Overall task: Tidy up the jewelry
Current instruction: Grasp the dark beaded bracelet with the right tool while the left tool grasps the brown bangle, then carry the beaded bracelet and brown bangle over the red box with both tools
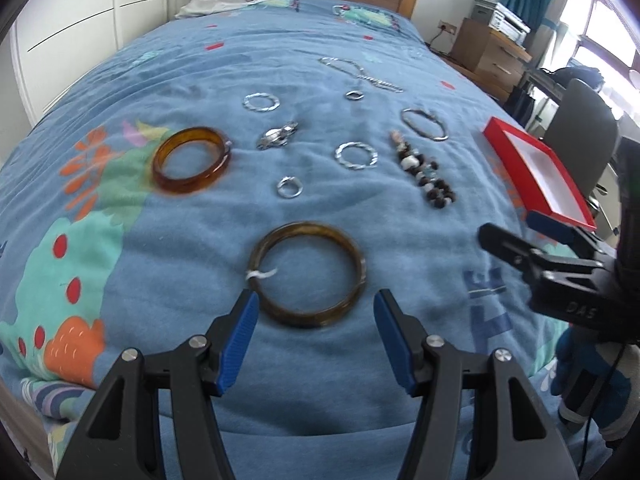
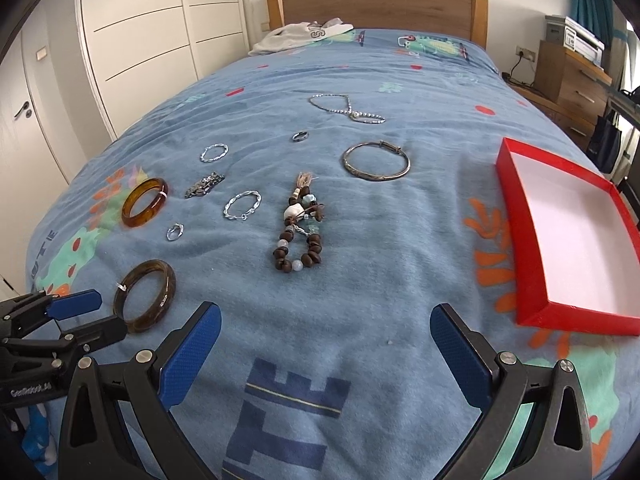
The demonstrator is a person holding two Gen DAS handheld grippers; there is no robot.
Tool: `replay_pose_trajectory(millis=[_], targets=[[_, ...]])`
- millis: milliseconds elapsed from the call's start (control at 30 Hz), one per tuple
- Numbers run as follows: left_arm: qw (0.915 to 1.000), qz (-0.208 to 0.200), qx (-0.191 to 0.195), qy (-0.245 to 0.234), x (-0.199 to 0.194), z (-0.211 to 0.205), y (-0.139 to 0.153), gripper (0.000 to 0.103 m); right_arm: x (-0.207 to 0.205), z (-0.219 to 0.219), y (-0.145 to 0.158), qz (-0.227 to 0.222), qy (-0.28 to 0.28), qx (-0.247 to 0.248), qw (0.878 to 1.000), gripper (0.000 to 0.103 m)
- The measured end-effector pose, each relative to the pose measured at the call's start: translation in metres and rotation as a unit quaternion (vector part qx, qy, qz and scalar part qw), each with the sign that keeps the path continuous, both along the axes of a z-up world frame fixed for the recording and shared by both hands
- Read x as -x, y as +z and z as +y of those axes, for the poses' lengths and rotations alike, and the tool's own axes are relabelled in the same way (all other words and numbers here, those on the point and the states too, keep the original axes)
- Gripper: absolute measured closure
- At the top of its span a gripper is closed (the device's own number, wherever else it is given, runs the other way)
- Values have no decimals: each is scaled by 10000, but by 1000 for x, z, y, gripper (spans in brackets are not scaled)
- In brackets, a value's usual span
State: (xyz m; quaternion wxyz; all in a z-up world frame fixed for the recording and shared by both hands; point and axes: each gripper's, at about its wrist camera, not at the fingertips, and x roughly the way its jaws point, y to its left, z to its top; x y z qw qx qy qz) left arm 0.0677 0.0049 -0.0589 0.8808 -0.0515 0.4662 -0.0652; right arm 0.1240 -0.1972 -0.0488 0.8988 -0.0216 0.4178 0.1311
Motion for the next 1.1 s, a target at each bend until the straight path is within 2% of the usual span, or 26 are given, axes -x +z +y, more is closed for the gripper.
replay_pose_trajectory(millis=[267, 333, 400, 467, 567, 767, 867, 900, 933, 1000, 1067, 1100], targets=[[9995, -12, 34, -318, -12, -16, -3, 45, -13, -2, -3, 96, 39, -120, 9999, 4], [9993, -30, 37, -368, -16, -18, -4, 46, -19, -2, -4, 131, 65, -169, 9997, 7], [9992, -33, 17, -400, -20, -21, -7, 46, -26, -1, -3, 159, 93, -226, 9996, 17], [9991, 13, 5, -416, -25, -22, -12, 47, -39, 2, -3, 211, 152, -327, 9991, 20], [9989, 140, 30, -452, -32, -23, -23, 55, -54, 10, -7, 287, 259, -392, 9985, 21], [9988, 244, -37, -428, -39, -23, -37, 67, -87, 28, -22, 529, 450, -267, 9972, 32], [9989, 218, -78, -407, -40, -24, -39, 83, -93, 35, -32, 662, 512, -75, 9965, 37], [9989, 209, -82, -413, -40, -24, -38, 91, -92, 36, -34, 649, 524, -4, 9965, 44], [9989, 197, -91, -413, -40, -24, -38, 93, -91, 36, -34, 641, 511, 19, 9966, 50], [9990, 170, -105, -407, -40, -25, -37, 93, -89, 32, -33, 648, 453, 20, 9969, 76], [9991, 144, -108, -390, -40, -25, -35, 94, -89, 24, -32, 719, 403, -57, 9966, 87], [9992, 131, -99, -371, -39, -24, -33, 94, -89, 21, -31, 751, 399, -108, 9963, 88]])
